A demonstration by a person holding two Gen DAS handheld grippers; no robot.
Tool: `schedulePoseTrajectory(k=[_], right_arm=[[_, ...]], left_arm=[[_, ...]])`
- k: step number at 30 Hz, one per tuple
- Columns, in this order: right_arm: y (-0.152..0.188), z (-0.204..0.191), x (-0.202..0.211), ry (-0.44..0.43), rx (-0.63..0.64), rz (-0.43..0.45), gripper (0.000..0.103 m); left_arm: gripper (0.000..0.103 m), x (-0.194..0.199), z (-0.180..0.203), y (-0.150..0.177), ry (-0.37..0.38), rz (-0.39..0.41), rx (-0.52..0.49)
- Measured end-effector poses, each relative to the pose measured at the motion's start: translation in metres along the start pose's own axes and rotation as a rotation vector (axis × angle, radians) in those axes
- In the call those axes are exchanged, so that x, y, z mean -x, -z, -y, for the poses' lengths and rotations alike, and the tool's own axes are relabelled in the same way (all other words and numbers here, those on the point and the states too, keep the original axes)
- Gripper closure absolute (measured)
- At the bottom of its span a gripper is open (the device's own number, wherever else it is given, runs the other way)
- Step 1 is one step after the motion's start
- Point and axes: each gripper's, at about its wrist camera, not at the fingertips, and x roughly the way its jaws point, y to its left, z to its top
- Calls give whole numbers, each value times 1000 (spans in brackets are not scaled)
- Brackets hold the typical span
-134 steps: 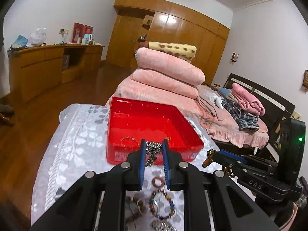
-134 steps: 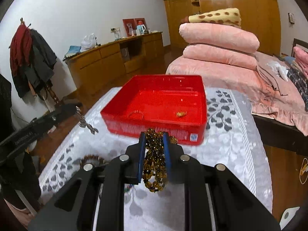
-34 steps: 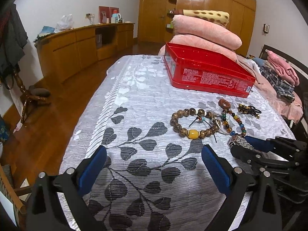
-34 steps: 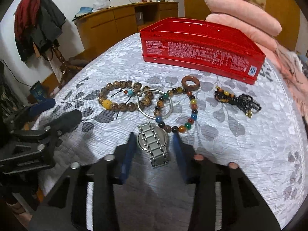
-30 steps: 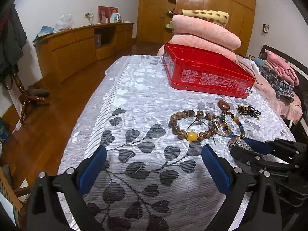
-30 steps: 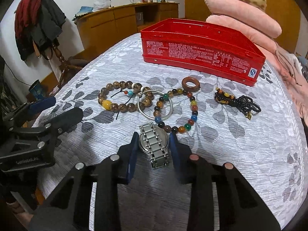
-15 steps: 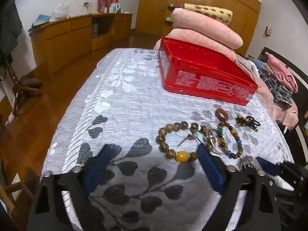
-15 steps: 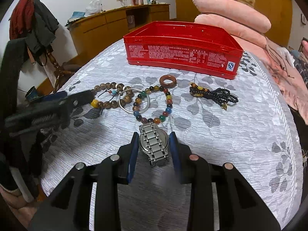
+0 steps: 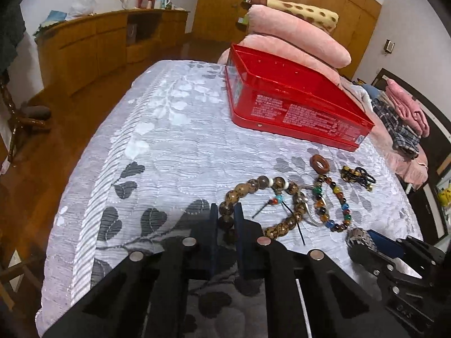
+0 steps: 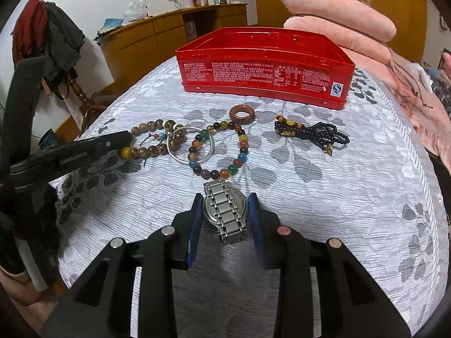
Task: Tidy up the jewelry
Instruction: 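Grasp the wooden bead bracelet with the left gripper while the right gripper holds the watch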
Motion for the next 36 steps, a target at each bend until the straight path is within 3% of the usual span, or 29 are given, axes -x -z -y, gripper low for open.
schedulePoseTrajectory(k=[2,7,9,11,13,19,29,36], right_arm=[[1,1,0,-3,-4,0,72],[1,0,-2,-2,2,0,72],[1,1,-2,-4,2,1,72],[1,1,-3,-4,4,2,72],[2,0,-3,-2,7,5,72],[1,3,0,-4,-13,7,72],[-5,18,31,5,-48,75,72],[-10,21,42,9,-56,96,72]], left_arm=[[92,1,1,0,4,-3,-3],[76,-9,5,-4,-7,-20,-27],[75,-12,12,-4,-33,-17,-61],[77,-13,16,-4,-49,-15,-81],[91,-14,17,-3,-63,-12,-90],[92,-4,18,0,-17,17,-81],[92,47,23,-6,94,125,-47],[92,71,35,-12,118,183,-74]])
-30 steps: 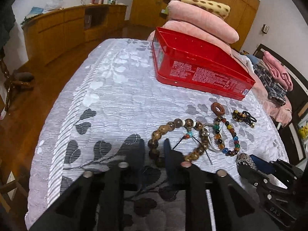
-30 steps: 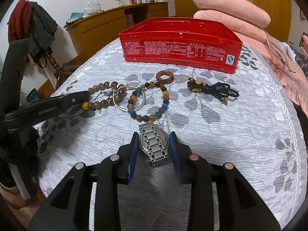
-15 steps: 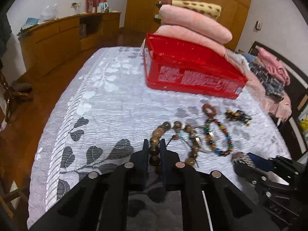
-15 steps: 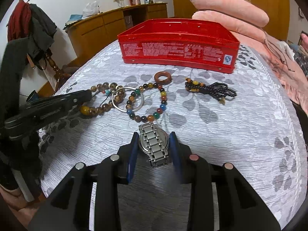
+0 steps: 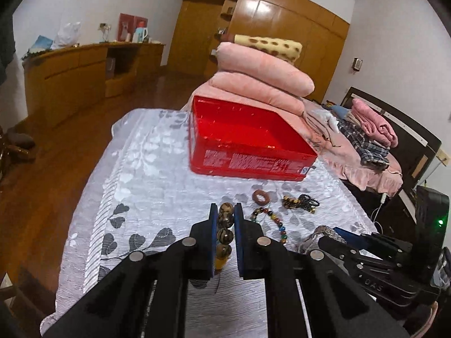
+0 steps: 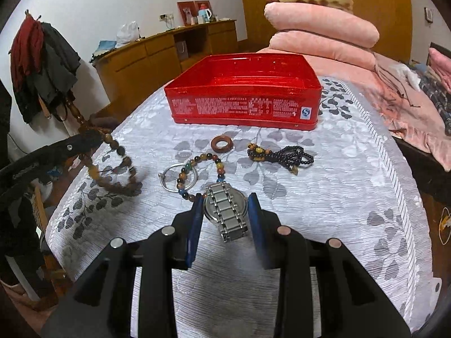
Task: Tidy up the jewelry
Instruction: 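Grasp the wooden bead bracelet with the left gripper while the right gripper holds the watch, then carry the watch and wooden bracelet into the red box while both grippers open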
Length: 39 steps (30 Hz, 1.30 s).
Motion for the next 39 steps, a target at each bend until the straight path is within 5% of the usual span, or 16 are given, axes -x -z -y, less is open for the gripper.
schedulePoseTrajectory(k=[39], right_arm=[[-39,6,5,37,-5,65,72]], left_arm=[[92,-23,26,-9,14,-16,-65]])
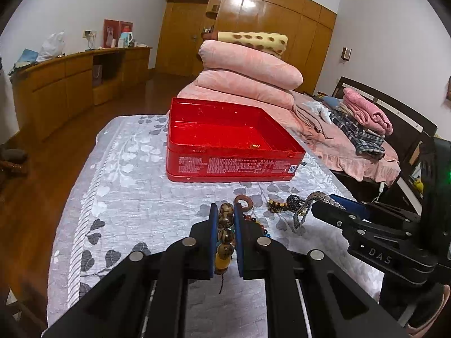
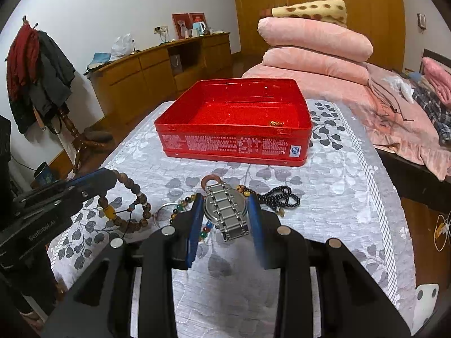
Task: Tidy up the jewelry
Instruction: 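Carry the watch and wooden bracelet into the red box while both grippers open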
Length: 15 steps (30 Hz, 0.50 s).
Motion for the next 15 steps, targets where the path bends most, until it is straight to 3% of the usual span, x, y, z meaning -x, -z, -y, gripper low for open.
schedulePoseTrajectory(k=[15], right_arm=[[-34,7,-14,33,-3,40,72]], left_arm=[[92,-28,0,-34,-49,33,-6]])
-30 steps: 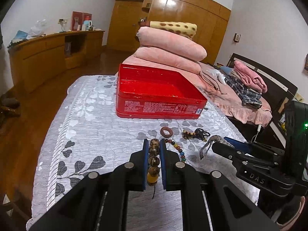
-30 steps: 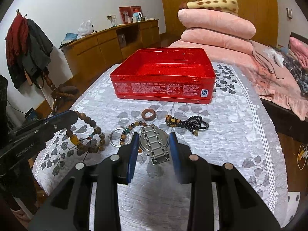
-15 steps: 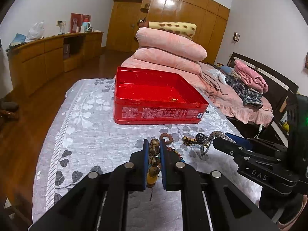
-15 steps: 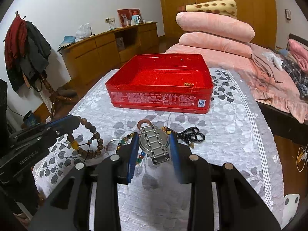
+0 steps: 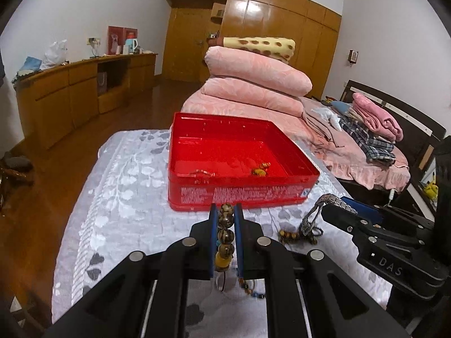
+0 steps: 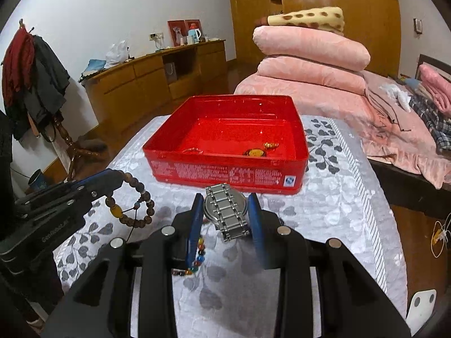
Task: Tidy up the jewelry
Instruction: 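Carry the watch and wooden bracelet into the red box while both grippers open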
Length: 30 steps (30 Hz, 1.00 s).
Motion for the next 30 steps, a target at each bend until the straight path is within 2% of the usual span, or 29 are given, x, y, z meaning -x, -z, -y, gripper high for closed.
schedulePoseTrajectory(k=[21,30], right_arm=[[-43,14,-19,34,-1,41,72],[-85,23,-26,23,4,85,72]], left_arm=[[92,-34,2,-45,-24,36,-4],[92,-44,3,-94,22,94,18]])
